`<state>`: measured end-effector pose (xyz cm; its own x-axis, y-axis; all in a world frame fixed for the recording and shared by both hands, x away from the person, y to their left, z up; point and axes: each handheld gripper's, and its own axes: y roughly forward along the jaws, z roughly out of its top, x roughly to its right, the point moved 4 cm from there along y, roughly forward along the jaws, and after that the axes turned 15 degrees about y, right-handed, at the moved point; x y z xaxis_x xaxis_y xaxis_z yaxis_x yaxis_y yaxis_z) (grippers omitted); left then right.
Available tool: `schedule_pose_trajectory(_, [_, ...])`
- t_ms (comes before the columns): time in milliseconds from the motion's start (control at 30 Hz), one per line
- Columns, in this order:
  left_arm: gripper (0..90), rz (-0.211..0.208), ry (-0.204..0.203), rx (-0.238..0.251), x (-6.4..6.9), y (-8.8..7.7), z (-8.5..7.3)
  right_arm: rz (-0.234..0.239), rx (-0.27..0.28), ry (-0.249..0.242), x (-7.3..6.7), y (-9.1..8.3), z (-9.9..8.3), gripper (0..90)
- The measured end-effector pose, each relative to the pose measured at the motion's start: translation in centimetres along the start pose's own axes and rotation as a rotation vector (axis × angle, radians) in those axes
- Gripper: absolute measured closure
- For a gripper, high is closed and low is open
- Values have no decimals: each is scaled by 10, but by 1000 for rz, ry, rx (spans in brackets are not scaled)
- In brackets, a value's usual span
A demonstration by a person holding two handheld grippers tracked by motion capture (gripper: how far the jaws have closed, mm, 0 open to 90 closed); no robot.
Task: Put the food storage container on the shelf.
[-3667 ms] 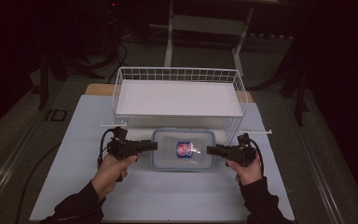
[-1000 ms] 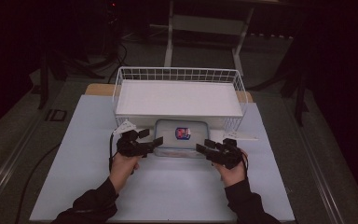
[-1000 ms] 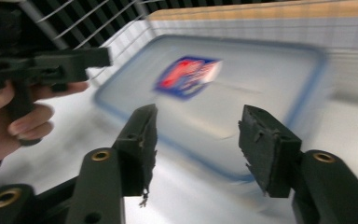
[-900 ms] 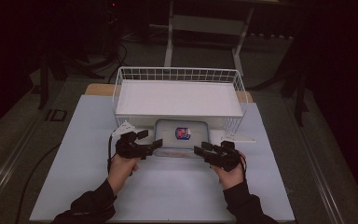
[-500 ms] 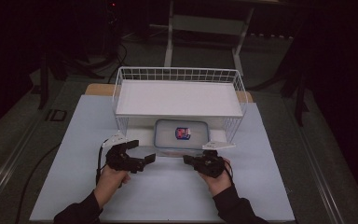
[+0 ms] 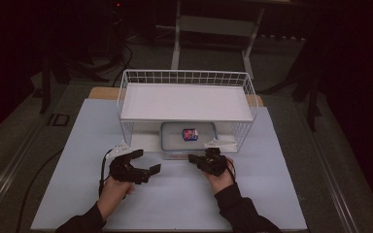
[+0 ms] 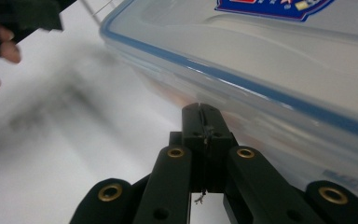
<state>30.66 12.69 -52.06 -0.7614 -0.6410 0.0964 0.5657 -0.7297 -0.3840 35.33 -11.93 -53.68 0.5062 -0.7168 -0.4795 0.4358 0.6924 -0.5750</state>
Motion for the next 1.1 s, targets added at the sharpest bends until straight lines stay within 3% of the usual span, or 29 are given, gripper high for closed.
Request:
schedule_pose_trajectory(567, [0, 9, 13, 2, -2, 1, -2, -45, 44, -8, 6, 26, 28, 897])
schedule_pose_trajectory(1100, [0, -9, 25, -2, 1, 4, -2, -53, 71, 28, 14, 36, 41, 894])
